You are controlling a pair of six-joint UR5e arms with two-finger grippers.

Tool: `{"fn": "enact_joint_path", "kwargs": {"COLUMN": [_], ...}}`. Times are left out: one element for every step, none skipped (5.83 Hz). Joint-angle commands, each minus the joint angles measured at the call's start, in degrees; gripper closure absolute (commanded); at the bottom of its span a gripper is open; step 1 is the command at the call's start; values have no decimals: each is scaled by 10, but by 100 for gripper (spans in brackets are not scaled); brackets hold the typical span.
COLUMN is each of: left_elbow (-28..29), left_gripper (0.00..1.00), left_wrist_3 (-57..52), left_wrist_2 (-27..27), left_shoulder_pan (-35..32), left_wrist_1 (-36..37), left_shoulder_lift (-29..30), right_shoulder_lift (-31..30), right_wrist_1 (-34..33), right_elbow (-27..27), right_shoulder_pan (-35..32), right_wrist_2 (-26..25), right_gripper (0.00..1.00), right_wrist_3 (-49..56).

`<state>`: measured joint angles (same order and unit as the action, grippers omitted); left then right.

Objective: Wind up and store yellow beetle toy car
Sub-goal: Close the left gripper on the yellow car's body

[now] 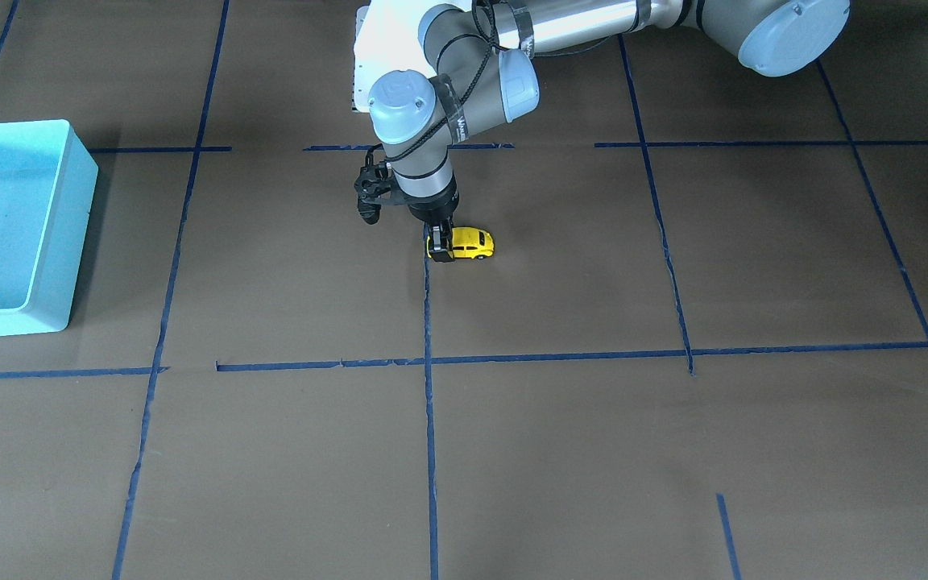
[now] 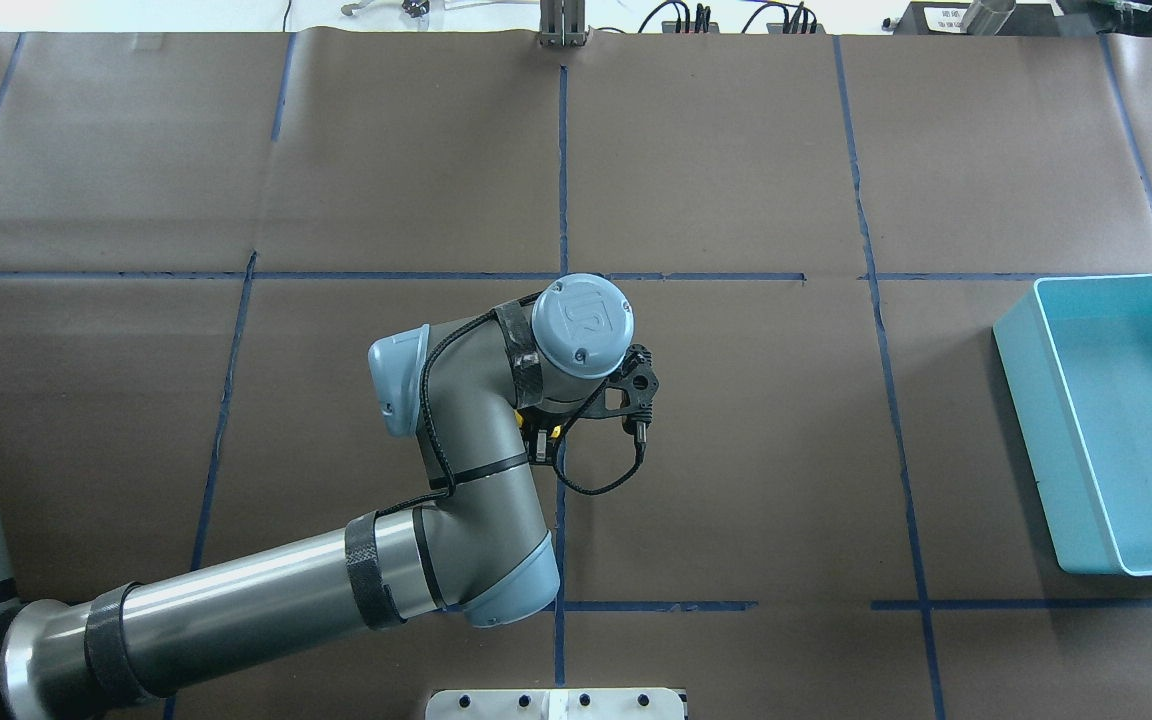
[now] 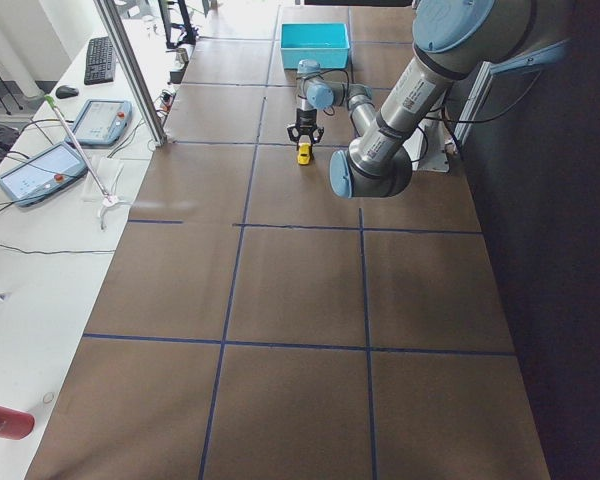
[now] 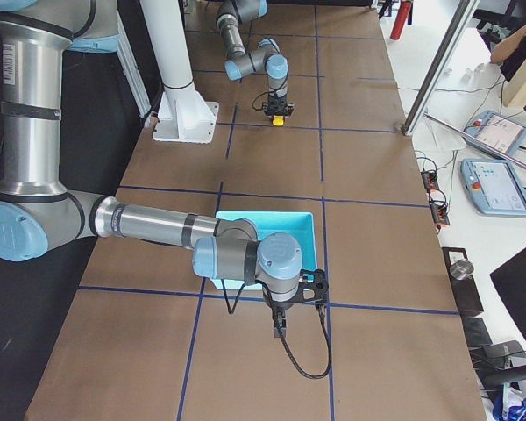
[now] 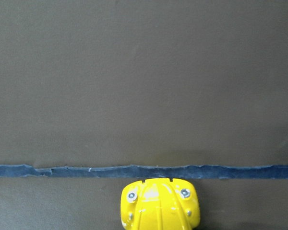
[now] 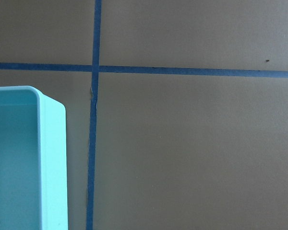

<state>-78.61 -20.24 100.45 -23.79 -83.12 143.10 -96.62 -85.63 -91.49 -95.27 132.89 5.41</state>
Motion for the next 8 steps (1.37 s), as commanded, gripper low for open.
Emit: {"fn": "enact_joint_path", "kwargs": {"left_elbow": [-23,-54,-69,-66,-55,-41,-12,9], "left_gripper": [94,98,100,100,100,100,100,100], "left_wrist_3": [-1,0,-2,23,60,69,70,70], "left_wrist_2": [-4,-2,2,12,27,50,55,81], "left_shoulder_pan": [-1,-19,-36,-38,-39,-38,-36,-38], "left_wrist_1": [-1,-1,-9,-68,-124,-152,-187,-214], "left_shoulder_lift": [1,-1,-1,-2,-7,-6,-6,-7], "right_shoulder_lift": [0,0,0,0,0,0,0,0], "right_wrist_1": [0,0,0,0,0,0,0,0], "right_elbow": [0,0,0,0,-1,-1,-1,-1], "right_shoulder_pan": [0,0,0,0,0,0,0,0], "right_wrist_2": [0,0,0,0,0,0,0,0], "right_gripper": [0,0,0,0,0,0,0,0], "right_wrist_3": [0,0,-1,0,-1,0,-1,-1]}}
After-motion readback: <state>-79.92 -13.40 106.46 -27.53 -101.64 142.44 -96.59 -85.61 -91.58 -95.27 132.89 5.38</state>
